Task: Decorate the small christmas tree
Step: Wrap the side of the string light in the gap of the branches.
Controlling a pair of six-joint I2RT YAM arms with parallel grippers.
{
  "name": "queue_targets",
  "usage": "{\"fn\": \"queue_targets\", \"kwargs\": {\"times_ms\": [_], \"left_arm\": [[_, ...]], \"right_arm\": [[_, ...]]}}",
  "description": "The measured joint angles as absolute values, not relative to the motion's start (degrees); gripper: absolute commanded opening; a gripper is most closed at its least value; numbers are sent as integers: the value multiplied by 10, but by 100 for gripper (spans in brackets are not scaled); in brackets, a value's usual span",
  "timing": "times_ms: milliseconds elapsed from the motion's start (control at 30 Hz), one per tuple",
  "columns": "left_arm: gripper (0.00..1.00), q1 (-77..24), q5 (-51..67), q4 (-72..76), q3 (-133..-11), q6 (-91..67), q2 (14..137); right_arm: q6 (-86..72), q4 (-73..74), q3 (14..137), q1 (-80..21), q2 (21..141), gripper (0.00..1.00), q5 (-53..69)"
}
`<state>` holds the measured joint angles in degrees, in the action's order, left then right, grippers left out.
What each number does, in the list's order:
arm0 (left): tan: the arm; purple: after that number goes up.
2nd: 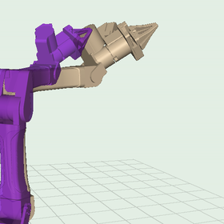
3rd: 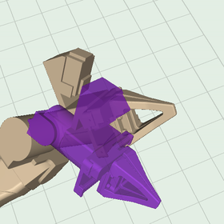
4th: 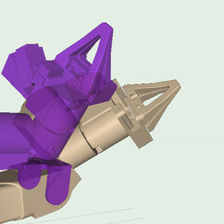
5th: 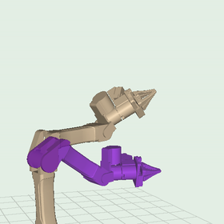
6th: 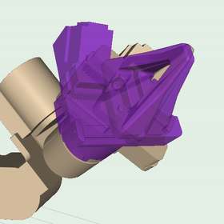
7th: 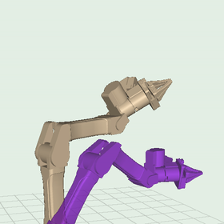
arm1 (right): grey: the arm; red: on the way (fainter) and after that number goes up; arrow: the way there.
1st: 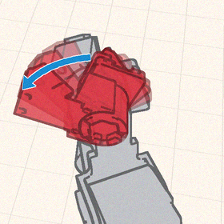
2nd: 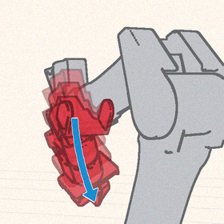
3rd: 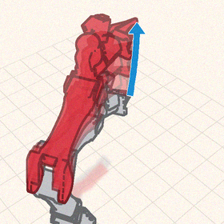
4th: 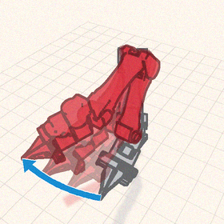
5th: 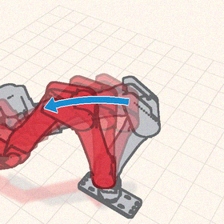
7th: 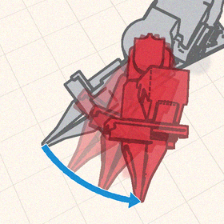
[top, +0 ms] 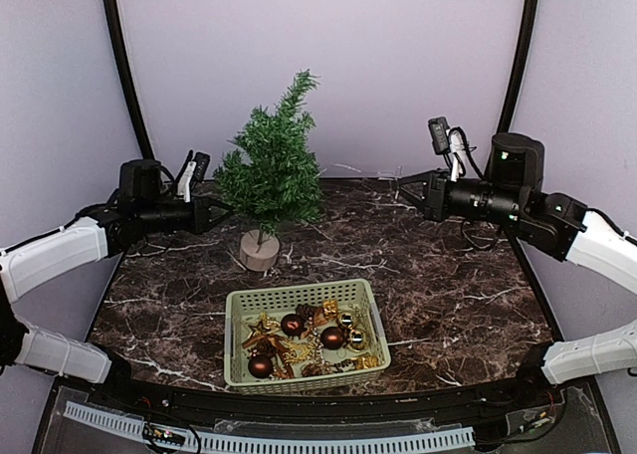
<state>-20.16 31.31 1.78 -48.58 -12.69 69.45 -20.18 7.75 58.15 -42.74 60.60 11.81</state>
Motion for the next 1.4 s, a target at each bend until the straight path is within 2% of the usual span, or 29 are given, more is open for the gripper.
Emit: {"fn": "queue_targets", "kwargs": {"times_ms": [333,1133,1167,1233,1400], "left_arm": [[0,-164,252,37,-471,-160,693],[1,-94,202,76,-412,-174,691],[2,-92,200,79,-412,-174,696],[11,-89,199,86,-413,-173,707],[49,-85,194,91,-428,-173,732]], "right_arm": [[-208,47,566,-427,642,0,117],[-265,-13,588,-429,881,0,99],[-267,-13,590,-429,886,0,101],[-271,-16,594,-429,895,0,105],[-282,-35,616,-429,932,0,110]]}}
